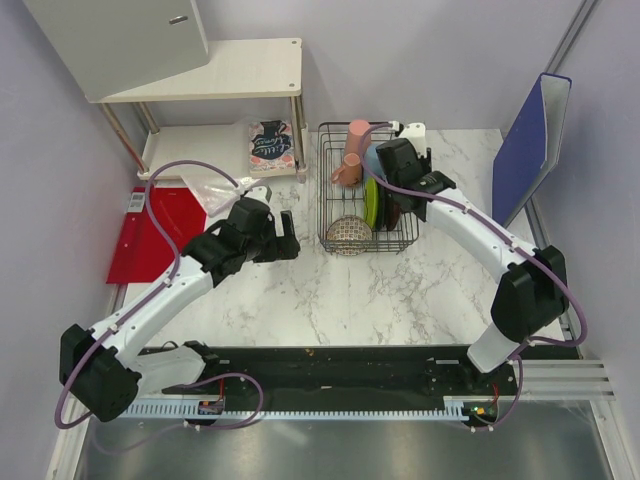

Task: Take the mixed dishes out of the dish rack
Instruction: Pick up the plate from the dish rack.

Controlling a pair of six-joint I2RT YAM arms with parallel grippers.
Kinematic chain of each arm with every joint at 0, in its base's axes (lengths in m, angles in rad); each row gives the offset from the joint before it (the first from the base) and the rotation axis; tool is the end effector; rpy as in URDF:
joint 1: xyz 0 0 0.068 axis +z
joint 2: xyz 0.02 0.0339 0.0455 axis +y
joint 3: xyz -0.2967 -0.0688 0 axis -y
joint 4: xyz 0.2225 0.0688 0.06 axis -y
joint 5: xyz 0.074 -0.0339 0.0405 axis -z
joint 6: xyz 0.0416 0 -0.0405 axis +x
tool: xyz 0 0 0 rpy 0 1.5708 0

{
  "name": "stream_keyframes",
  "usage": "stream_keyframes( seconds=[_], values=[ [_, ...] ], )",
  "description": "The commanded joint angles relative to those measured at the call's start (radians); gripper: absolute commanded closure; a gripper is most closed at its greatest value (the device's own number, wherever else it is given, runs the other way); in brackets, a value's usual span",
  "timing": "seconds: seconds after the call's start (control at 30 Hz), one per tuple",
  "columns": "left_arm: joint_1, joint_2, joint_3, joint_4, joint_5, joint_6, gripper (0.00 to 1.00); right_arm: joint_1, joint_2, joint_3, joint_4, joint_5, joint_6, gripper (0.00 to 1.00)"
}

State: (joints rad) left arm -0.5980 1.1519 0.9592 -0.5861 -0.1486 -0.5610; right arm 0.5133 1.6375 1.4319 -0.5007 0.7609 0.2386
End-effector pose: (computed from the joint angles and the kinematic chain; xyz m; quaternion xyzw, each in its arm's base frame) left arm 0.1780 -0.1138 0.3199 -0.0116 0.9204 -0.1533 0.3594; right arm 0.3182 0.1464 0.3553 0.0387 0.8565 -0.1708 0.4856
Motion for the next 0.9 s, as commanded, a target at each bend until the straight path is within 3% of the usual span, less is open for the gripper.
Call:
stream_keyframes(
  seconds=[0.0,0.57,0.87],
  values=[
    [-0.005,-0.031,-0.013,0.081,0.046,-0.016,0.04,0.002,-0.016,-0.017,0.036,0.017,-0.01,0.53],
    [-0.005,-0.014,-0.022,0.081,0.052,-0.019,0.04,0.057,0.042,-0.073,0.123,-0.054,-0.027,0.48],
    [-0.005,-0.009,-0.023,0.08,0.05,-0.025,0.05,0.057,0.064,-0.151,0.194,0.029,-0.004,0.52]
  ],
)
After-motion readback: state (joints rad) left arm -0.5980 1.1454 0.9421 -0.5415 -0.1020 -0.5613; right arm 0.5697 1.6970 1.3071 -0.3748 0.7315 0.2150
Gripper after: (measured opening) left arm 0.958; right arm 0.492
